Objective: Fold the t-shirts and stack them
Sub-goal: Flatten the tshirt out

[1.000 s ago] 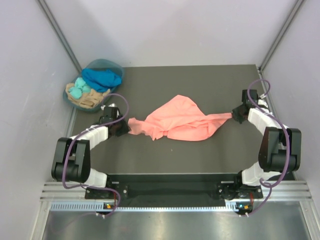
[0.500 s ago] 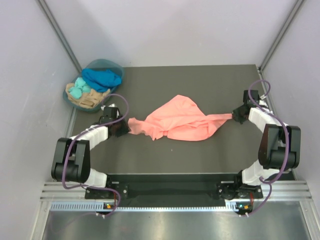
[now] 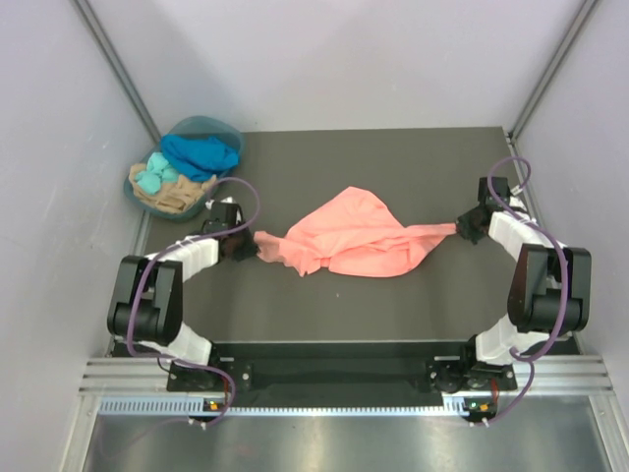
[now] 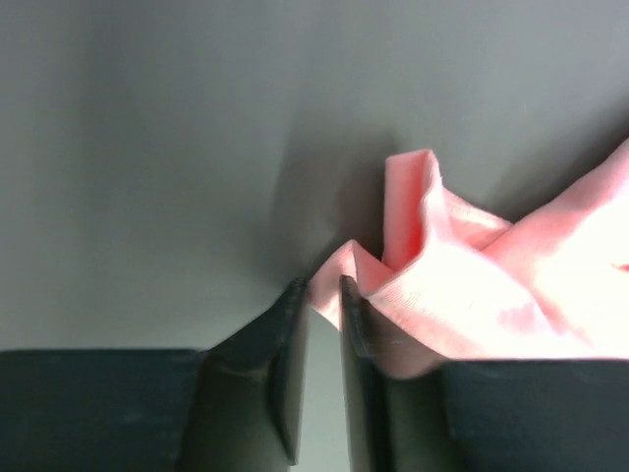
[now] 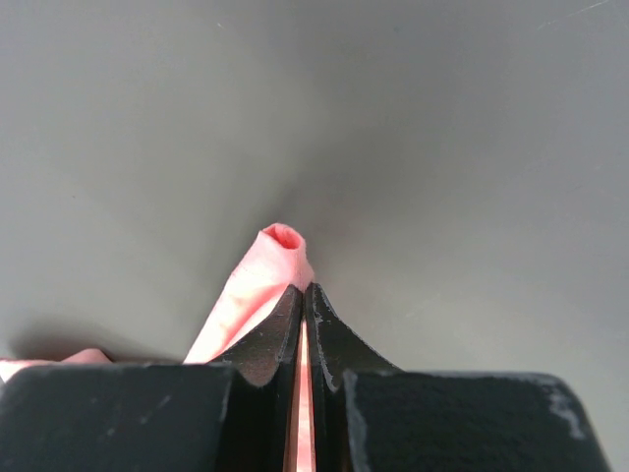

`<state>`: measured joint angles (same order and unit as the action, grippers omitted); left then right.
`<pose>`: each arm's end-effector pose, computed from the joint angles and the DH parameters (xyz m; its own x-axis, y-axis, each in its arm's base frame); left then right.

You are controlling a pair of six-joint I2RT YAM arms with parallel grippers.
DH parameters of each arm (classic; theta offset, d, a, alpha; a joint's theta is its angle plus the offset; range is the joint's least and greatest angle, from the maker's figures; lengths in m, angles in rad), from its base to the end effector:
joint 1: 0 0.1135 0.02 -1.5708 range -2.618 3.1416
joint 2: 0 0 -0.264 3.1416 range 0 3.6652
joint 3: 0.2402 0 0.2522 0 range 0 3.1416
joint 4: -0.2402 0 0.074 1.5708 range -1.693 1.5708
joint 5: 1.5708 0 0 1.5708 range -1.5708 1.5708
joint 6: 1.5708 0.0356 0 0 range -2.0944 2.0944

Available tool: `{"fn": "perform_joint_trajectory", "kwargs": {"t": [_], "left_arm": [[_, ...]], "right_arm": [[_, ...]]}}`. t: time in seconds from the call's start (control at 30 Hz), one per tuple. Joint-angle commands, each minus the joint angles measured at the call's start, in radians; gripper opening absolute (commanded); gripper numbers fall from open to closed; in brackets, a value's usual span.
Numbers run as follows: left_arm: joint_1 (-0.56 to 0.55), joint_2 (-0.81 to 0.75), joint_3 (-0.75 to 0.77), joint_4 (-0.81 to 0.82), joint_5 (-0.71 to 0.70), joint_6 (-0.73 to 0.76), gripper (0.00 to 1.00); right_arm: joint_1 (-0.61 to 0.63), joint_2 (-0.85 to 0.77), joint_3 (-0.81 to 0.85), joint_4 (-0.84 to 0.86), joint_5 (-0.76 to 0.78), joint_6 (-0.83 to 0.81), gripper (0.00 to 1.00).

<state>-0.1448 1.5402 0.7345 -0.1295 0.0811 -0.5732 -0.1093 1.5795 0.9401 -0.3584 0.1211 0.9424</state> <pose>0.2864 -0.0447 0.1541 -0.7728 -0.4336 -0.4634 -0.2710 0.8858 -0.3767 0.3116 -0.0385 0.1876 -0.3507 0.8464 -0.4008 0.7776 0.5017 0.3789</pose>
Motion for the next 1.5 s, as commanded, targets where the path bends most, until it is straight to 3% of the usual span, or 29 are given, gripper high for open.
{"fn": "perform_joint_trajectory", "kwargs": {"t": [0.0,0.2,0.37,0.6,0.77,0.9,1.07,1.3,1.47], "left_arm": [[-0.025,0.081,-0.001,-0.087,-0.053,0.021,0.23],[-0.035,0.095,0.055,-0.171,-0.145,0.016,0.00],[-0.036,0.012,0.160,-0.333,-0.176,-0.019,0.00],[-0.041,-0.202,0.607,-0.533,-0.161,-0.076,0.00],[-0.041,-0.221,0.961,-0.613,-0.088,-0.122,0.00],[-0.042,-0.247,1.139,-0.621,0.026,-0.180,0.00],[-0.041,-0.334,1.249,-0.628,0.081,-0.243,0.00],[-0.041,-0.374,1.367,-0.705,0.095,-0.218,0.00],[-0.042,-0.335,1.337,-0.725,0.111,-0.189,0.00]], "right_arm": [[-0.016,-0.012,0.008,0.032,0.015,-0.014,0.00],[-0.016,-0.016,0.009,0.027,0.020,-0.027,0.00],[-0.016,-0.064,0.045,-0.005,-0.001,-0.092,0.00],[-0.016,-0.245,0.339,-0.227,-0.009,-0.212,0.00],[-0.016,-0.392,0.592,-0.367,-0.008,-0.252,0.00],[-0.016,-0.473,0.771,-0.468,-0.021,-0.271,0.00],[-0.016,-0.604,0.885,-0.574,-0.017,-0.271,0.00],[-0.016,-0.731,1.009,-0.695,0.037,-0.271,0.00],[-0.016,-0.728,0.965,-0.688,0.042,-0.283,0.00]]}}
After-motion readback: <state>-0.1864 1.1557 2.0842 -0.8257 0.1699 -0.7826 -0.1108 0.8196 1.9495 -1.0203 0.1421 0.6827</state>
